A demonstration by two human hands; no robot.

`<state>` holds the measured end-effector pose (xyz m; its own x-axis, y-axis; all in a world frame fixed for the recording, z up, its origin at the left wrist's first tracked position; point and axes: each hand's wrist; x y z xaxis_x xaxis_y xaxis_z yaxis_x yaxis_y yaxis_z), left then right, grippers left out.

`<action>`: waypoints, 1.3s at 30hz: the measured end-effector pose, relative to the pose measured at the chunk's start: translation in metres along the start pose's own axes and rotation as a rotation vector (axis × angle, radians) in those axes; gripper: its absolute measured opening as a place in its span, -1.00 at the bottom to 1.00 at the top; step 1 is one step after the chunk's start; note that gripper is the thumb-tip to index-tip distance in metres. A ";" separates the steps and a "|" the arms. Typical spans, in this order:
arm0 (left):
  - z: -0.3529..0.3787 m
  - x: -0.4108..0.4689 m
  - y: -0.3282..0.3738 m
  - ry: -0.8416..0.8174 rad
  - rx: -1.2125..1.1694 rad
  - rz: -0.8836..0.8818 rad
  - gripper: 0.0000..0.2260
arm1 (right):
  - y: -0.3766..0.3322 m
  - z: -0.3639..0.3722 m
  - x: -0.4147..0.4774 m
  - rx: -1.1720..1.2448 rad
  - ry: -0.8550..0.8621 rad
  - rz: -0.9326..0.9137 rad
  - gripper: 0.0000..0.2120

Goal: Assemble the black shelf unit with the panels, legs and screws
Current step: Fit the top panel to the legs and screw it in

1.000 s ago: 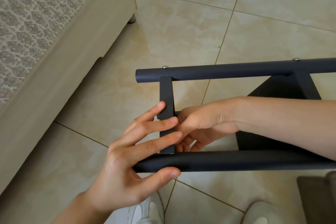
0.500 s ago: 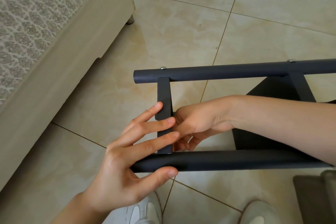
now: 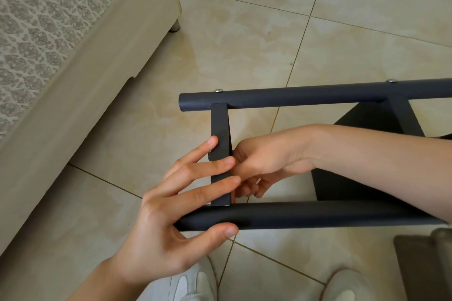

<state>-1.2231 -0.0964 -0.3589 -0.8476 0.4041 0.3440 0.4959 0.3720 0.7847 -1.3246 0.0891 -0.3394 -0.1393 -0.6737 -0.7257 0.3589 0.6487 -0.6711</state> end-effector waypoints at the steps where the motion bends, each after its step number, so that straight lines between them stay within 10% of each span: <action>1: 0.000 0.000 0.000 -0.001 0.001 -0.001 -0.61 | 0.000 -0.001 -0.001 0.026 0.000 -0.012 -0.56; 39: 0.000 0.000 -0.001 0.000 0.004 0.000 -0.61 | 0.002 0.001 0.002 0.007 -0.030 -0.011 -0.54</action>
<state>-1.2234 -0.0963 -0.3596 -0.8474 0.4040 0.3444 0.4968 0.3749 0.7827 -1.3232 0.0887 -0.3414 -0.1154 -0.6914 -0.7132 0.3640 0.6386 -0.6780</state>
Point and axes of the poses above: each hand's wrist, its own x-axis towards the middle knuckle, its own z-axis out of the palm, y = z × x, and after that the axes turned 1 degree about -y, right-handed
